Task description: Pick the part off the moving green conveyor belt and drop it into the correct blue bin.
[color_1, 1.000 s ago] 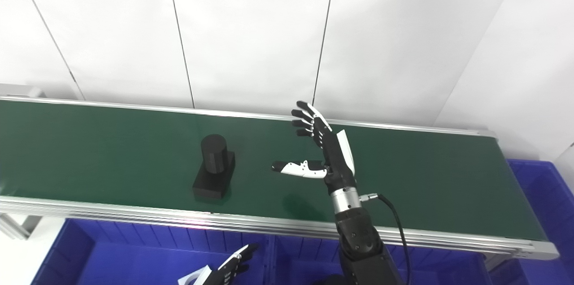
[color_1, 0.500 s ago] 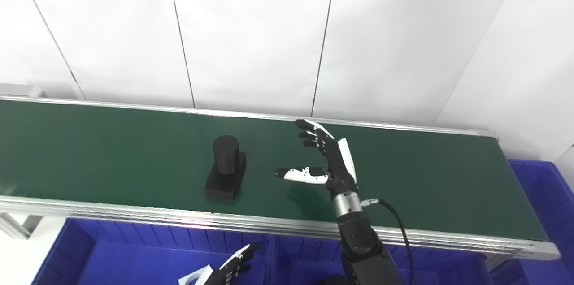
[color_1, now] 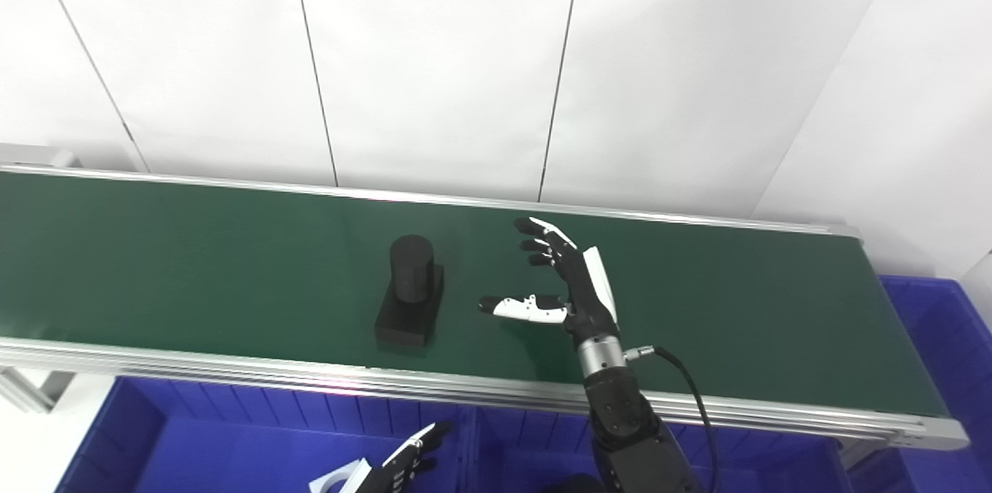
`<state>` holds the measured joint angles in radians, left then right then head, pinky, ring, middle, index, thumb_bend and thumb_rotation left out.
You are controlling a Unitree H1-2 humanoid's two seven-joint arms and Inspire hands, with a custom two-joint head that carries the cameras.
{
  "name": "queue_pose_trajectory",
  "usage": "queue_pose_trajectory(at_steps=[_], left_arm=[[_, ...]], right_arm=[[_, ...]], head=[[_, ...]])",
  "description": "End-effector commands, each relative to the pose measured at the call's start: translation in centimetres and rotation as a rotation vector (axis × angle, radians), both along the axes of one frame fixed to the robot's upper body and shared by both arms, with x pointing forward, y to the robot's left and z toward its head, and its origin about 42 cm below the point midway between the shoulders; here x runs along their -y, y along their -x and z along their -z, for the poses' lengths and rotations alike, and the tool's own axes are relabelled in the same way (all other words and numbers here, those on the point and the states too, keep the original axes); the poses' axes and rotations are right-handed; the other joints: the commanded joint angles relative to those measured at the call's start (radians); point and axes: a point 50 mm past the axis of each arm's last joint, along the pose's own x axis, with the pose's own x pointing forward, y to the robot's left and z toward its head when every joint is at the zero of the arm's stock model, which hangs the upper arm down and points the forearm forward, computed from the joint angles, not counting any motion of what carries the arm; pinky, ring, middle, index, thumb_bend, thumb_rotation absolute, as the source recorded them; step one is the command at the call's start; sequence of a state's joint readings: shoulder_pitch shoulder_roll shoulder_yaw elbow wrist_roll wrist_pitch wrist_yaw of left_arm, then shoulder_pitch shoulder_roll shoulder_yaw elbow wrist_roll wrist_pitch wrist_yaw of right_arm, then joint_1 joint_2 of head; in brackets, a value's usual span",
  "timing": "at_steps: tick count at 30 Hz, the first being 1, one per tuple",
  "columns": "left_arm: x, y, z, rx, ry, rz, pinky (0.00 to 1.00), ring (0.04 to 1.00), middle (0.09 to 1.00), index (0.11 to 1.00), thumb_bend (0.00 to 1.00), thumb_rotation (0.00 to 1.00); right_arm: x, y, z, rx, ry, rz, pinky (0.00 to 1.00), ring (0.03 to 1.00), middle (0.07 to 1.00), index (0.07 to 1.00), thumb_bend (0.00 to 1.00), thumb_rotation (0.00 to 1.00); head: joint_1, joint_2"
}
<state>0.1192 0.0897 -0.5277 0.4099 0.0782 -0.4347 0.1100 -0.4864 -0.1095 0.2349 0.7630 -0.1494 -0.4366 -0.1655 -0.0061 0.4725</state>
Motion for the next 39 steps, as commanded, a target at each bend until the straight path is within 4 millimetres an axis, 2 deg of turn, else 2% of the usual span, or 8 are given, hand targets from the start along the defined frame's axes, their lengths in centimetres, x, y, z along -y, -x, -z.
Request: queue_pose_trajectory(at_steps=[1, 7, 12, 17, 30, 39], left_arm=[[0.6, -0.7, -1.1, 0.067, 0.03, 0.0, 0.9, 0.953, 0.955, 0.91, 0.87, 0.93], [0.5, -0.5, -1.2, 0.064, 0.038, 0.005, 0.92, 0.965, 0.963, 0.917, 0.88, 0.92], [0.4, -0.4, -1.1, 0.06, 0.039, 0.003, 0.9, 0.957, 0.961, 0.913, 0.89, 0.92], [0.6, -0.3, -1.2, 0.069, 0.032, 0.005, 0.89, 0.952, 0.96, 0.912, 0.89, 0.92], [0.7, 0.1, -1.5, 0.081, 0.035, 0.005, 0.89, 0.943, 0.95, 0.908, 0.87, 0.91], [0.5, 0.2, -1.6, 0.076, 0.043, 0.007, 0.9, 0.949, 0.956, 0.91, 0.87, 0.91]], right_arm=[[-0.6, -1.8, -2.6, 0.091, -0.011, -0.017, 0.71, 0.77, 0.826, 0.792, 0.99, 0.28], [-1.2, -2.5, -2.9, 0.083, -0.008, -0.028, 0.73, 0.776, 0.834, 0.803, 1.0, 0.3], [-1.9, -2.8, -3.1, 0.085, 0.002, -0.036, 0.7, 0.773, 0.832, 0.798, 1.0, 0.29], [-2.4, -2.8, -3.2, 0.102, 0.039, -0.041, 0.65, 0.726, 0.806, 0.795, 0.99, 0.31], [-2.5, -2.7, -2.8, 0.097, 0.058, -0.038, 0.65, 0.731, 0.803, 0.787, 0.98, 0.26], [-2.3, -2.5, -2.3, 0.084, 0.063, -0.031, 0.66, 0.745, 0.808, 0.786, 0.96, 0.27]], head=[[-0.002, 0.002], [-0.006, 0.006], [-0.01, 0.008], [-0.013, 0.013], [-0.017, 0.023], [-0.019, 0.026]])
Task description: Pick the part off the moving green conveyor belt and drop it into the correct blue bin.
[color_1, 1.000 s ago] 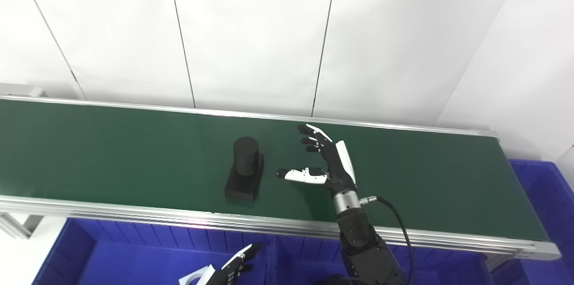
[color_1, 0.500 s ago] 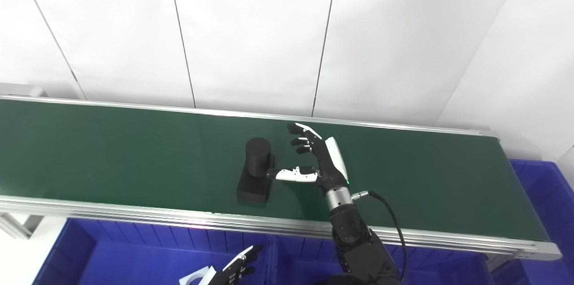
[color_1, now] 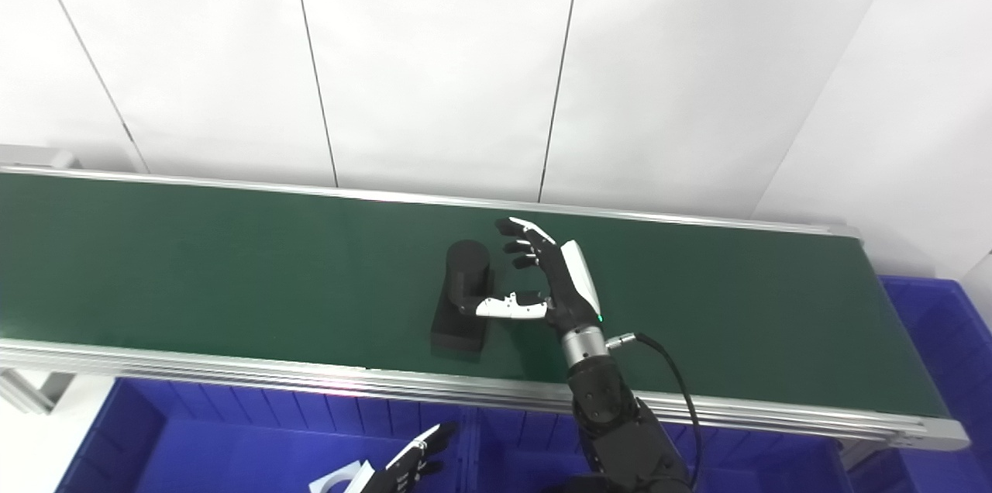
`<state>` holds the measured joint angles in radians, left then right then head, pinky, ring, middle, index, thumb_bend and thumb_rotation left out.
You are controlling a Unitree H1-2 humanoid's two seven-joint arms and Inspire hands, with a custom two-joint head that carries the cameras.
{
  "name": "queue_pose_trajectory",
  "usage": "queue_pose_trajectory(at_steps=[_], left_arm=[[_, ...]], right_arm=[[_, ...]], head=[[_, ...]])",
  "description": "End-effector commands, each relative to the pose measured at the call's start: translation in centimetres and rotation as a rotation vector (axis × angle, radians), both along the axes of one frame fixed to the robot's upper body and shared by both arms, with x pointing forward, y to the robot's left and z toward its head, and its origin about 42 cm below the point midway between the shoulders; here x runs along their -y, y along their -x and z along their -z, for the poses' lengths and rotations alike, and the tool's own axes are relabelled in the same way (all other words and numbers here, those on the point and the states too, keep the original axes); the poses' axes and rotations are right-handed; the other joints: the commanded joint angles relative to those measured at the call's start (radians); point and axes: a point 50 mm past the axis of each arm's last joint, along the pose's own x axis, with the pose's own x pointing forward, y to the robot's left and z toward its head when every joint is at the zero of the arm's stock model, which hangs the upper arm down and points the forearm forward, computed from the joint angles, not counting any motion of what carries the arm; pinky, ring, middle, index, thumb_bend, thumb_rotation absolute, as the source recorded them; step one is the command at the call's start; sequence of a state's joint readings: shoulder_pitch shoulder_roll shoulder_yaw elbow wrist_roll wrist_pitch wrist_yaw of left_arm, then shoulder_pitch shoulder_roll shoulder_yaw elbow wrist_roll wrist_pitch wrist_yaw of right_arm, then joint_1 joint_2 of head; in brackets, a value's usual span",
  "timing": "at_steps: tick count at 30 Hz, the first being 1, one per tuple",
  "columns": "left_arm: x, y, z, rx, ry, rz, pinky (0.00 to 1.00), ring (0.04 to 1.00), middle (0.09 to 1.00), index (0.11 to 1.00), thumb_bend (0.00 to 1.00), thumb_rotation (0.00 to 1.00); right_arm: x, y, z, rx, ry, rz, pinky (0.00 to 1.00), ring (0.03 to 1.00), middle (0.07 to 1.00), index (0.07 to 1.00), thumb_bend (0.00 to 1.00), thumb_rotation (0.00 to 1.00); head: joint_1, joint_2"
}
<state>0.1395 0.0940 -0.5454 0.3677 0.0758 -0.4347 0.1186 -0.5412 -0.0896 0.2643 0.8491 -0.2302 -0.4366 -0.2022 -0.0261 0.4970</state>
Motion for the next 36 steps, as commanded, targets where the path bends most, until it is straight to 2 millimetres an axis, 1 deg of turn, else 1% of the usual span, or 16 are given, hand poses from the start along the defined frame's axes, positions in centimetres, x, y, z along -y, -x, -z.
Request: queue_pose_trajectory(at_steps=[1, 8, 11, 13, 16, 18, 19, 20, 21, 23, 27, 31, 36], left_arm=[[0.1, -0.4, -0.9, 0.063, 0.019, 0.003, 0.9, 0.949, 0.955, 0.91, 0.87, 0.91], [0.1, -0.3, -0.9, 0.062, 0.019, 0.002, 0.9, 0.951, 0.956, 0.911, 0.88, 0.91], [0.0, -0.3, -0.9, 0.065, 0.015, 0.0, 0.89, 0.946, 0.953, 0.909, 0.87, 0.91], [0.0, -0.2, -0.9, 0.063, 0.018, 0.002, 0.9, 0.948, 0.954, 0.91, 0.87, 0.91], [0.0, -0.2, -1.0, 0.063, 0.022, 0.002, 0.91, 0.952, 0.957, 0.913, 0.88, 0.91], [0.0, -0.1, -1.1, 0.066, 0.022, 0.002, 0.91, 0.953, 0.957, 0.914, 0.88, 0.91], [0.0, -0.2, -1.1, 0.067, 0.022, 0.001, 0.91, 0.951, 0.956, 0.913, 0.88, 0.91], [0.0, -0.2, -1.1, 0.069, 0.02, 0.002, 0.91, 0.95, 0.956, 0.913, 0.87, 0.91], [0.0, -0.2, -1.1, 0.071, 0.019, 0.002, 0.91, 0.949, 0.955, 0.913, 0.87, 0.91], [0.0, -0.2, -1.2, 0.073, 0.018, 0.001, 0.9, 0.949, 0.955, 0.913, 0.87, 0.92], [-0.1, -0.2, -1.2, 0.072, 0.018, 0.0, 0.9, 0.947, 0.954, 0.913, 0.88, 0.91], [-0.1, -0.2, -1.1, 0.069, 0.018, 0.003, 0.89, 0.946, 0.955, 0.915, 0.87, 0.92], [0.0, -0.3, -1.1, 0.068, 0.021, 0.005, 0.9, 0.949, 0.957, 0.916, 0.88, 0.92]], right_arm=[[-0.8, -1.5, -2.4, 0.084, -0.028, -0.011, 0.66, 0.744, 0.808, 0.786, 0.96, 0.27], [-0.6, -1.4, -2.1, 0.076, -0.023, -0.003, 0.65, 0.746, 0.803, 0.777, 0.93, 0.29], [-0.5, -1.4, -1.9, 0.072, -0.017, 0.007, 0.64, 0.74, 0.791, 0.769, 0.89, 0.29], [-0.4, -1.4, -1.7, 0.067, -0.022, 0.019, 0.63, 0.72, 0.77, 0.753, 0.85, 0.27], [-0.3, -1.3, -1.6, 0.065, -0.032, 0.032, 0.56, 0.638, 0.695, 0.709, 0.77, 0.25], [-0.2, -1.3, -1.5, 0.054, -0.041, 0.041, 0.47, 0.559, 0.628, 0.669, 0.71, 0.21], [-0.2, -1.3, -1.5, 0.049, -0.041, 0.045, 0.42, 0.51, 0.578, 0.641, 0.67, 0.19], [-0.2, -1.3, -1.5, 0.046, -0.035, 0.051, 0.37, 0.438, 0.503, 0.588, 0.59, 0.1], [-0.2, -1.3, -1.5, 0.044, -0.032, 0.055, 0.35, 0.424, 0.489, 0.578, 0.58, 0.08], [-0.1, -1.2, -1.5, 0.048, -0.018, 0.057, 0.31, 0.367, 0.444, 0.546, 0.53, 0.02], [-0.1, -1.2, -1.4, 0.05, 0.004, 0.048, 0.26, 0.316, 0.418, 0.53, 0.52, 0.0], [0.0, -1.0, -1.5, 0.036, 0.003, 0.029, 0.25, 0.311, 0.417, 0.529, 0.52, 0.0], [0.3, -0.9, -1.8, 0.047, -0.003, 0.013, 0.25, 0.308, 0.414, 0.529, 0.52, 0.0]], head=[[0.001, 0.001], [0.001, 0.003], [0.001, 0.003], [0.001, 0.003], [-0.002, 0.007], [-0.002, 0.006], [-0.002, 0.006], [-0.001, 0.007], [-0.001, 0.007], [-0.002, 0.008], [-0.006, 0.008], [-0.007, 0.008], [-0.013, 0.012]])
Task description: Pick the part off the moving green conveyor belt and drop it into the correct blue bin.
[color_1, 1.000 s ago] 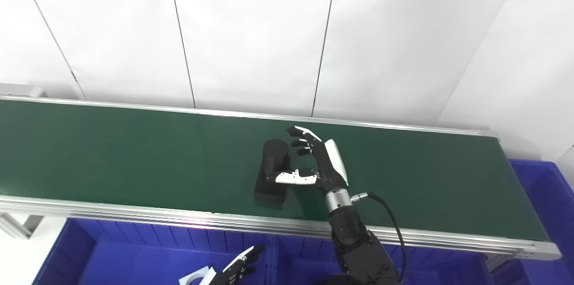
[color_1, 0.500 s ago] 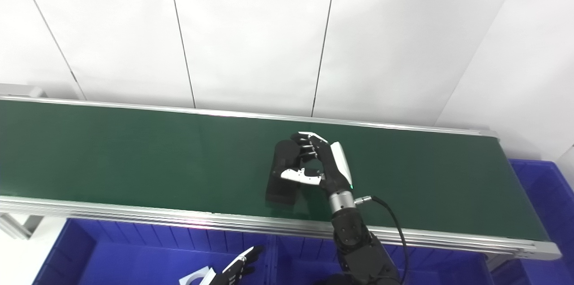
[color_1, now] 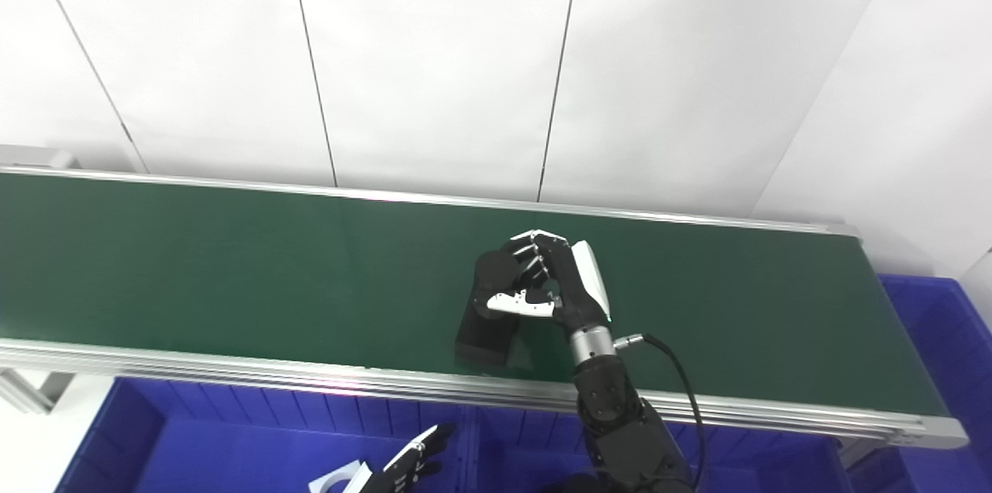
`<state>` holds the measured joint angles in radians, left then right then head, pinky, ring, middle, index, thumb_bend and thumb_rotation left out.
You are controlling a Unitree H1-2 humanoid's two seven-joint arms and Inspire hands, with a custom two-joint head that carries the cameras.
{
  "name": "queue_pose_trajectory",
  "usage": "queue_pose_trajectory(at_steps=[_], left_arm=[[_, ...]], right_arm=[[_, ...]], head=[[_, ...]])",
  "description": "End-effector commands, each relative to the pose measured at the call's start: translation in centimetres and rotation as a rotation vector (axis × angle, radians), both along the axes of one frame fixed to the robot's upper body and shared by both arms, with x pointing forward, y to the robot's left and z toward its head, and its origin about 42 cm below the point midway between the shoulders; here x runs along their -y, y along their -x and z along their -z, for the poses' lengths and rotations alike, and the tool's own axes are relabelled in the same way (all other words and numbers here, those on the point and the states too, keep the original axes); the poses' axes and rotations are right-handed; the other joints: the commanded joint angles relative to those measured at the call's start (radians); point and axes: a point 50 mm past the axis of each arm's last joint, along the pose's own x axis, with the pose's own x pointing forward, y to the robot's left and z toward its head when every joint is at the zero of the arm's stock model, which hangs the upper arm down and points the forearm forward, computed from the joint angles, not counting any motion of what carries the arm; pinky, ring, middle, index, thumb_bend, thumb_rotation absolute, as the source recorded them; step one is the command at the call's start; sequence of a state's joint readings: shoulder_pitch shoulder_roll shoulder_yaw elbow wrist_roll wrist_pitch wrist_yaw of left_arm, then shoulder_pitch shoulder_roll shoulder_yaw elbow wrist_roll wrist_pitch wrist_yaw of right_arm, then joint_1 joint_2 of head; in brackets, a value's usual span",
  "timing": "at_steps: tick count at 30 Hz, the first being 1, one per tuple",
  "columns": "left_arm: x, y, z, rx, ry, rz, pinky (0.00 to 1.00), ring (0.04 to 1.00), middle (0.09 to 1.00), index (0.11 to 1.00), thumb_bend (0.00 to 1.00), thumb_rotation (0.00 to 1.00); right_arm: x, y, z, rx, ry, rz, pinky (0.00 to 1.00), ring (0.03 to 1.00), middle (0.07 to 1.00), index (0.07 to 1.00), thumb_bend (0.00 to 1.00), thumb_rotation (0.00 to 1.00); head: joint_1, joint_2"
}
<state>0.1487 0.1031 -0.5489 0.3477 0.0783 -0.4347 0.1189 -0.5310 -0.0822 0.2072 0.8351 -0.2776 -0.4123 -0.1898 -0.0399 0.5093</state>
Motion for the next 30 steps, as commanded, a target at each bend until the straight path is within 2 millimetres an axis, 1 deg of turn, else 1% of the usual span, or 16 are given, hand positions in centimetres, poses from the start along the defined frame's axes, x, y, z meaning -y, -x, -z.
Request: queue_pose_trajectory(at_steps=[1, 3, 4, 10, 13, 14, 16, 17, 18, 19, 20, 21, 24, 27, 28, 30], left_arm=[[0.3, -0.6, -0.9, 0.058, 0.023, 0.002, 0.9, 0.95, 0.957, 0.916, 0.89, 0.92], [0.3, -0.6, -0.8, 0.058, 0.023, 0.002, 0.91, 0.953, 0.958, 0.918, 0.89, 0.92], [0.3, -0.6, -0.9, 0.06, 0.021, 0.003, 0.92, 0.957, 0.961, 0.92, 0.9, 0.93], [0.1, -0.6, -1.1, 0.07, 0.019, 0.002, 0.93, 0.968, 0.974, 0.935, 0.88, 0.94], [0.0, -0.7, -1.3, 0.075, 0.025, 0.001, 0.94, 0.974, 0.976, 0.942, 0.89, 0.96], [0.1, -0.7, -1.4, 0.078, 0.03, 0.002, 0.95, 0.977, 0.979, 0.945, 0.89, 0.96], [0.0, -0.8, -1.6, 0.086, 0.034, 0.003, 0.96, 0.985, 0.985, 0.955, 0.89, 0.97], [0.0, -0.9, -1.8, 0.092, 0.038, 0.003, 0.97, 0.992, 0.99, 0.965, 0.87, 0.98], [-0.1, -1.0, -2.0, 0.097, 0.039, 0.005, 0.98, 0.997, 0.996, 0.975, 0.86, 0.99], [-0.2, -1.1, -2.2, 0.105, 0.041, 0.007, 0.99, 0.999, 0.998, 0.983, 0.84, 0.99], [-0.2, -1.1, -2.3, 0.109, 0.042, 0.008, 1.0, 1.0, 1.0, 0.99, 0.83, 1.0], [-0.3, -1.2, -2.5, 0.118, 0.039, 0.01, 1.0, 1.0, 1.0, 0.992, 0.82, 1.0], [-0.6, -1.3, -2.8, 0.129, 0.038, 0.015, 1.0, 1.0, 1.0, 1.0, 0.79, 1.0], [-1.1, -1.4, -3.0, 0.131, 0.05, 0.019, 1.0, 1.0, 1.0, 1.0, 0.79, 1.0], [-1.2, -1.4, -3.1, 0.131, 0.054, 0.02, 1.0, 1.0, 1.0, 1.0, 0.79, 1.0], [-1.7, -1.5, -3.4, 0.135, 0.059, 0.024, 1.0, 1.0, 1.0, 1.0, 0.81, 1.0]], right_arm=[[-0.1, -0.8, -1.9, 0.062, -0.019, -0.02, 0.25, 0.308, 0.414, 0.529, 0.52, 0.0], [0.0, -0.6, -2.2, 0.074, -0.017, -0.026, 0.25, 0.309, 0.415, 0.53, 0.52, 0.0], [0.1, -0.5, -2.5, 0.085, -0.016, -0.032, 0.25, 0.309, 0.416, 0.53, 0.52, 0.0], [0.3, 0.8, -4.6, 0.176, -0.011, -0.071, 0.25, 0.31, 0.411, 0.525, 0.52, 0.0], [0.5, 1.5, -5.5, 0.233, 0.017, -0.085, 0.25, 0.316, 0.413, 0.522, 0.52, 0.0], [0.6, 1.9, -6.1, 0.254, 0.018, -0.088, 0.26, 0.323, 0.416, 0.522, 0.52, 0.0], [0.8, 2.6, -7.0, 0.283, 0.017, -0.085, 0.28, 0.34, 0.422, 0.522, 0.52, 0.0], [1.0, 2.9, -7.5, 0.295, 0.017, -0.082, 0.29, 0.351, 0.427, 0.523, 0.52, 0.0], [1.1, 3.3, -8.0, 0.305, 0.012, -0.075, 0.3, 0.355, 0.429, 0.523, 0.52, 0.0], [1.3, 3.7, -8.4, 0.316, 0.004, -0.07, 0.29, 0.35, 0.429, 0.522, 0.52, 0.01], [1.3, 3.9, -8.6, 0.321, -0.001, -0.068, 0.29, 0.346, 0.428, 0.521, 0.52, 0.0], [1.6, 4.3, -8.9, 0.332, -0.007, -0.061, 0.29, 0.345, 0.428, 0.52, 0.52, 0.0], [2.5, 5.5, -9.4, 0.356, -0.026, -0.054, 0.27, 0.327, 0.42, 0.522, 0.52, 0.0], [3.5, 6.8, -9.8, 0.366, -0.036, -0.034, 0.26, 0.32, 0.42, 0.524, 0.52, 0.0], [3.8, 7.1, -9.9, 0.367, -0.04, -0.028, 0.26, 0.315, 0.418, 0.524, 0.52, 0.0], [4.6, 8.3, -9.9, 0.376, -0.039, -0.007, 0.25, 0.306, 0.415, 0.523, 0.52, 0.0]], head=[[-0.004, 0.002], [-0.009, 0.004], [-0.032, 0.012], [-0.1, 0.017], [-0.119, 0.028], [-0.14, 0.048], [-0.157, 0.064], [-0.181, 0.092], [-0.184, 0.095], [-0.206, 0.116], [-0.206, 0.116], [-0.224, 0.132], [-0.245, 0.147], [-0.302, 0.172], [-0.302, 0.172], [-0.357, 0.186]])
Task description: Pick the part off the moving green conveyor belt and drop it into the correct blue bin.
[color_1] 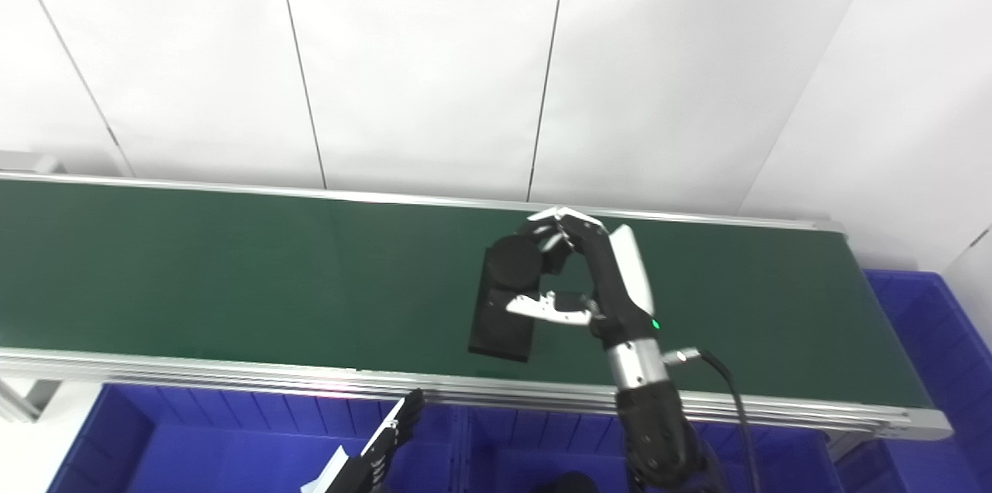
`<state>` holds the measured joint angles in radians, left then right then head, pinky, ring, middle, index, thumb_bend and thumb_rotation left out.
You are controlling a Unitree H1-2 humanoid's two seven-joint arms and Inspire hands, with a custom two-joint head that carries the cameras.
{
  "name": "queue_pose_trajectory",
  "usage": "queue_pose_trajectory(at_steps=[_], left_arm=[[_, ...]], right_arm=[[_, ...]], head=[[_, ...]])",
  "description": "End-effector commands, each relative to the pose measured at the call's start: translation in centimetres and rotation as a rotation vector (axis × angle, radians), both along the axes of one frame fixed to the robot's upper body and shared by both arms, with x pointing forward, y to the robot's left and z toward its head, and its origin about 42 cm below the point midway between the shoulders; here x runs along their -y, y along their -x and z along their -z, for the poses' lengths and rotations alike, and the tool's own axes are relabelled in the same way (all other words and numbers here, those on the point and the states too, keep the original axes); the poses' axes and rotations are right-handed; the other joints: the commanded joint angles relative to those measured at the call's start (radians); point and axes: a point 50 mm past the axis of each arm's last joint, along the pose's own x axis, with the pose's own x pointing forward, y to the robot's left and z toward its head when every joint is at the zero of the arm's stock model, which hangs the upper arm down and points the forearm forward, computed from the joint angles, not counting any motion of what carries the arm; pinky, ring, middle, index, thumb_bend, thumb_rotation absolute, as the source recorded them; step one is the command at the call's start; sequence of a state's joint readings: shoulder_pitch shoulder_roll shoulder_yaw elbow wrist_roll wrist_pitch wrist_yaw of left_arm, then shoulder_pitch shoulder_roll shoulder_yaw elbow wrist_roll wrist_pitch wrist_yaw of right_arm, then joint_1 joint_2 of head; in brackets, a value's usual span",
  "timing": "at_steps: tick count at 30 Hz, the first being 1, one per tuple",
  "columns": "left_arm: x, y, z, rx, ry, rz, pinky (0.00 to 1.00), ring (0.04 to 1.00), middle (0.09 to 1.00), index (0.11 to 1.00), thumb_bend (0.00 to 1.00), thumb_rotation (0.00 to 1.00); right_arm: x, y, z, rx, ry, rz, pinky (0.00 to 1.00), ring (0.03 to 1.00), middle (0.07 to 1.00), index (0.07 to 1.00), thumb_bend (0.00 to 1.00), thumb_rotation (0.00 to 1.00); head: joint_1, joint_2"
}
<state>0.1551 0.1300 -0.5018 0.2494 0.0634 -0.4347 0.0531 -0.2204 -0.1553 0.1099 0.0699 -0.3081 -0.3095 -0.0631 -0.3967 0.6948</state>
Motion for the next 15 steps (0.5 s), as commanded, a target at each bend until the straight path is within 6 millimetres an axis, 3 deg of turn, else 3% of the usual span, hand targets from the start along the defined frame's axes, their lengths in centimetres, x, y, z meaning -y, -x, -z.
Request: queue_pose_trajectory(at_steps=[1, 6, 15], left_arm=[[-0.5, -0.5, -1.3, 0.064, 0.037, 0.008, 1.0, 1.0, 1.0, 1.0, 0.82, 1.0], [-1.8, -0.8, -1.8, 0.07, 0.049, 0.01, 1.0, 1.0, 1.0, 1.0, 0.84, 1.0], [-3.7, -1.5, -2.5, 0.083, 0.075, 0.009, 1.0, 1.0, 1.0, 1.0, 0.8, 1.0]], right_arm=[[0.6, 0.5, -1.7, 0.058, -0.015, 0.014, 0.25, 0.306, 0.415, 0.522, 0.52, 0.0], [2.5, 3.0, -1.5, 0.063, -0.009, 0.098, 0.25, 0.302, 0.411, 0.521, 0.52, 0.0], [5.5, 7.6, -1.1, 0.033, 0.02, 0.211, 0.27, 0.326, 0.42, 0.524, 0.52, 0.0]], head=[[-0.017, 0.003], [-0.116, 0.022], [-0.21, 0.036]])
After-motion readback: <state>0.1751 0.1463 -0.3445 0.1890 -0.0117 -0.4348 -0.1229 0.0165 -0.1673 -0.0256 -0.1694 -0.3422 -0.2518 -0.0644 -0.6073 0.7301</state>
